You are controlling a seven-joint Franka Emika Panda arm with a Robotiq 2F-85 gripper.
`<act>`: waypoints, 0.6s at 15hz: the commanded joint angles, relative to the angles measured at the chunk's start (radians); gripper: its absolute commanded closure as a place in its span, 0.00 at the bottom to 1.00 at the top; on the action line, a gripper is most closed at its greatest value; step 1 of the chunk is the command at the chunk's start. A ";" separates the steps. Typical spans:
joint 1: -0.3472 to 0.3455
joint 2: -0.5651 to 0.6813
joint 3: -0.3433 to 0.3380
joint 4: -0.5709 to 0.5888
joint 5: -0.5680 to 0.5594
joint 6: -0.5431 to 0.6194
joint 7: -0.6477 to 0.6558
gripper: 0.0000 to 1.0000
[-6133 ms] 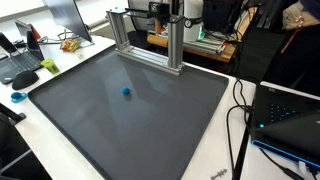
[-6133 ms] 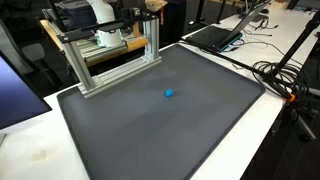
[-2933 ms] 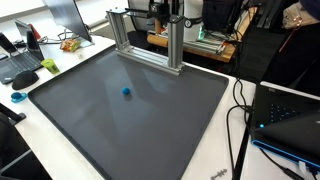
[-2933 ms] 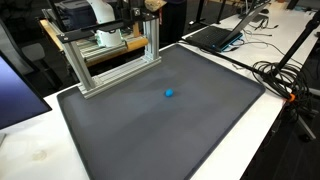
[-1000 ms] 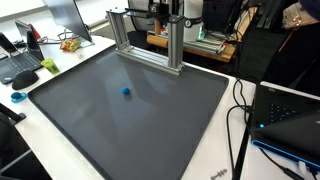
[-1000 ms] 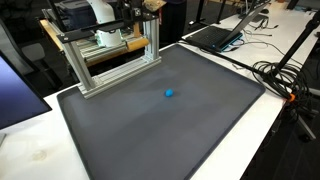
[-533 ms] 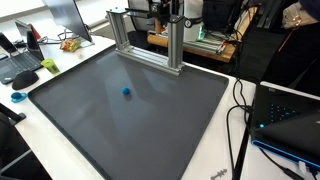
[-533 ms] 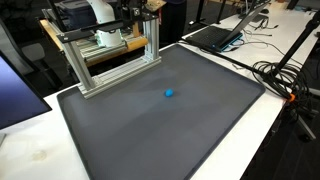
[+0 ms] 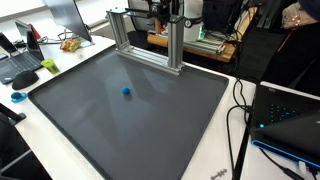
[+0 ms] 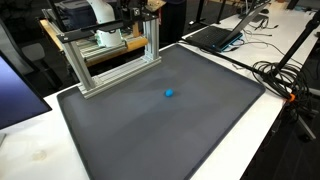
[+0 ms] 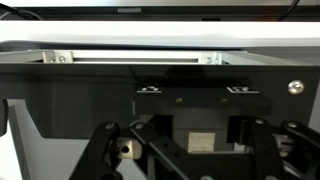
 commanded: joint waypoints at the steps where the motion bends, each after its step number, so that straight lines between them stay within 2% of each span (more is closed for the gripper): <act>1: -0.016 0.000 -0.001 -0.029 -0.044 -0.016 -0.012 0.56; 4: -0.017 -0.007 0.004 -0.024 -0.052 -0.025 -0.009 0.55; 5: -0.018 -0.008 0.006 -0.024 -0.057 -0.026 -0.006 0.38; 6: -0.018 -0.009 0.008 -0.023 -0.060 -0.029 -0.005 0.31; 7: -0.018 -0.009 0.009 -0.022 -0.071 -0.032 -0.004 0.24; 9: -0.020 -0.014 0.008 -0.021 -0.087 -0.045 0.001 0.20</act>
